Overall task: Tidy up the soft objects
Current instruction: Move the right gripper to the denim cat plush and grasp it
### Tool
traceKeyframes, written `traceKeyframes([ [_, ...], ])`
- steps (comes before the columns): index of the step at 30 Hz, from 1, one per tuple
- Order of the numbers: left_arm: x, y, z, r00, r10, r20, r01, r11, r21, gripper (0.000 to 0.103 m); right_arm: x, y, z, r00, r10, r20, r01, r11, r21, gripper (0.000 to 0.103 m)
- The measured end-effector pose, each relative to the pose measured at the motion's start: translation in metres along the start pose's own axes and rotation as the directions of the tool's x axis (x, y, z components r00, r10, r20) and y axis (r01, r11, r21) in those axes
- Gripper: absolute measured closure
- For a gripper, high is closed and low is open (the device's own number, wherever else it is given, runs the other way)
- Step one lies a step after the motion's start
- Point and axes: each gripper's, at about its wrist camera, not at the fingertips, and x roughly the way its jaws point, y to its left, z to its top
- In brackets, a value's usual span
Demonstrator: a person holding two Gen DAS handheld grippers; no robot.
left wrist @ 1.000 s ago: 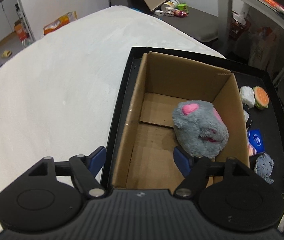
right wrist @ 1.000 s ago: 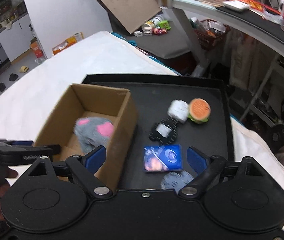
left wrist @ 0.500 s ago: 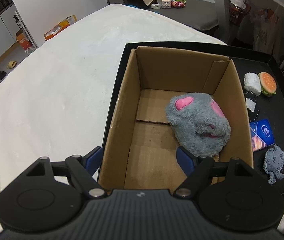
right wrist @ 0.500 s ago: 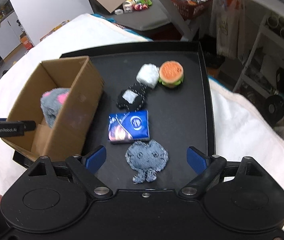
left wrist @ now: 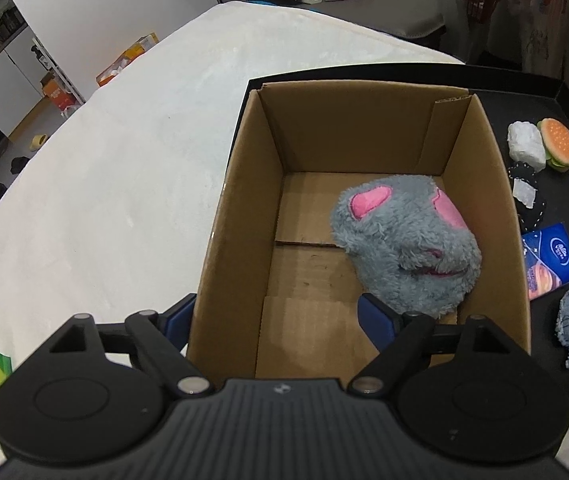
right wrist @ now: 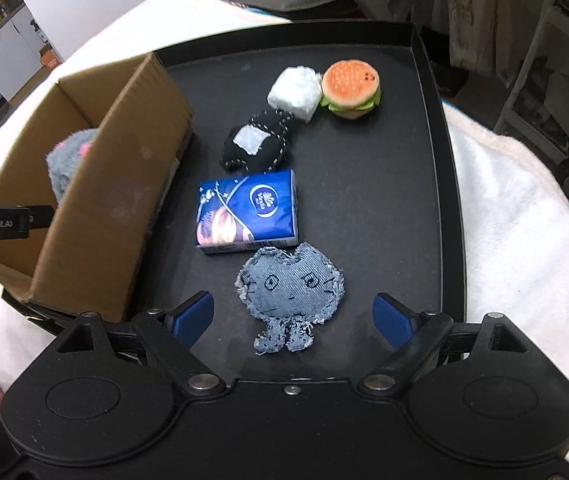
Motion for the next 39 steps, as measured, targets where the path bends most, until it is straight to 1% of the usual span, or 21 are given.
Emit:
traceKeyframes([
  [3, 0.002, -0.001, 0.002, 1.000, 0.008, -0.006, -0.008, 1.000, 0.001, 0.019, 0.008, 0.002, 0.001, 1.000, -0.003, -0.015, 0.003, 1.000, -0.013, 0.019],
  [6, 0.005, -0.002, 0.003, 1.000, 0.010, -0.013, -0.010, 1.000, 0.000, 0.019, 0.016, 0.005, 0.001, 1.000, -0.010, -0.029, 0.009, 0.999, -0.032, 0.026],
  [7, 0.006, -0.002, 0.004, 1.000, 0.011, -0.016, -0.011, 1.000, -0.001, 0.019, 0.019, 0.006, 0.002, 0.999, -0.016, -0.034, 0.015, 0.999, -0.037, 0.034],
  [8, 0.006, -0.002, 0.005, 1.000, 0.012, -0.019, -0.012, 1.000, -0.003, 0.019, 0.022, 0.006, 0.002, 0.999, -0.022, -0.044, 0.020, 0.999, -0.041, 0.046],
  [9, 0.007, -0.003, 0.005, 1.000, 0.013, -0.020, -0.013, 1.000, -0.002, 0.019, 0.025, 0.006, 0.002, 0.998, -0.025, -0.052, 0.023, 0.999, -0.041, 0.051],
  [12, 0.007, -0.002, 0.006, 1.000, 0.009, -0.021, -0.010, 1.000, -0.008, 0.019, 0.024, 0.005, 0.003, 0.999, -0.016, -0.040, 0.014, 0.999, -0.037, 0.057],
  [15, 0.007, -0.002, 0.006, 1.000, 0.004, -0.022, -0.004, 1.000, -0.012, 0.019, 0.019, 0.007, 0.004, 1.000, -0.006, -0.023, 0.005, 0.999, -0.048, 0.072],
  [18, 0.006, 0.000, 0.005, 1.000, -0.004, -0.018, 0.004, 1.000, -0.008, 0.019, 0.013, 0.009, 0.005, 1.000, -0.009, -0.016, 0.008, 0.999, -0.049, 0.085],
  [19, 0.005, 0.001, 0.004, 1.000, -0.007, -0.016, 0.007, 1.000, -0.010, 0.019, 0.013, 0.011, 0.005, 1.000, -0.013, -0.016, 0.012, 0.999, -0.052, 0.098],
  [20, 0.005, 0.002, 0.003, 1.000, -0.012, -0.016, 0.012, 1.000, -0.012, 0.019, 0.011, 0.012, 0.005, 1.000, -0.014, -0.017, 0.013, 0.999, -0.052, 0.100],
  [25, 0.008, 0.011, 0.001, 0.999, -0.043, -0.024, 0.042, 0.998, -0.046, 0.019, 0.004, 0.015, 0.004, 1.000, -0.027, -0.001, 0.027, 0.998, -0.056, 0.101],
  [27, 0.008, 0.015, 0.000, 0.999, -0.049, -0.016, 0.048, 0.997, -0.052, 0.019, 0.002, 0.015, 0.005, 0.999, -0.034, 0.001, 0.034, 0.998, -0.047, 0.099],
  [28, 0.008, 0.016, -0.002, 0.999, -0.051, -0.015, 0.050, 0.997, -0.054, 0.019, 0.002, 0.015, 0.005, 0.999, -0.040, 0.001, 0.040, 0.998, -0.038, 0.094],
  [29, 0.008, 0.018, -0.003, 0.998, -0.052, -0.016, 0.051, 0.997, -0.056, 0.019, 0.002, 0.014, 0.005, 0.999, -0.043, -0.004, 0.043, 0.999, -0.025, 0.080],
  [30, 0.009, 0.020, -0.004, 0.998, -0.053, -0.018, 0.052, 0.997, -0.060, 0.019, 0.001, 0.013, 0.005, 0.999, -0.045, -0.005, 0.045, 0.999, -0.015, 0.071],
  [31, 0.009, 0.021, -0.005, 0.998, -0.055, -0.019, 0.054, 0.996, -0.065, 0.019, -0.001, 0.012, 0.005, 0.999, -0.044, 0.002, 0.044, 0.999, -0.007, 0.049],
  [32, 0.008, 0.023, -0.005, 0.998, -0.058, -0.018, 0.056, 0.996, -0.072, 0.019, -0.003, 0.012, 0.004, 0.999, -0.049, 0.017, 0.049, 0.999, -0.001, 0.033],
  [33, 0.007, 0.025, -0.005, 0.998, -0.061, -0.015, 0.060, 0.995, -0.077, 0.019, -0.004, 0.013, 0.003, 0.998, -0.055, 0.027, 0.055, 0.998, -0.002, 0.030],
  [35, 0.004, 0.027, -0.005, 0.997, -0.071, -0.002, 0.071, 0.994, -0.085, 0.019, 0.000, 0.016, 0.003, 0.997, -0.073, 0.019, 0.074, 0.997, -0.017, 0.027],
  [39, 0.001, 0.029, -0.005, 0.996, -0.093, 0.009, 0.094, 0.992, -0.083, 0.019, 0.014, 0.019, 0.003, 0.996, -0.091, 0.000, 0.091, 0.996, -0.018, 0.027],
])
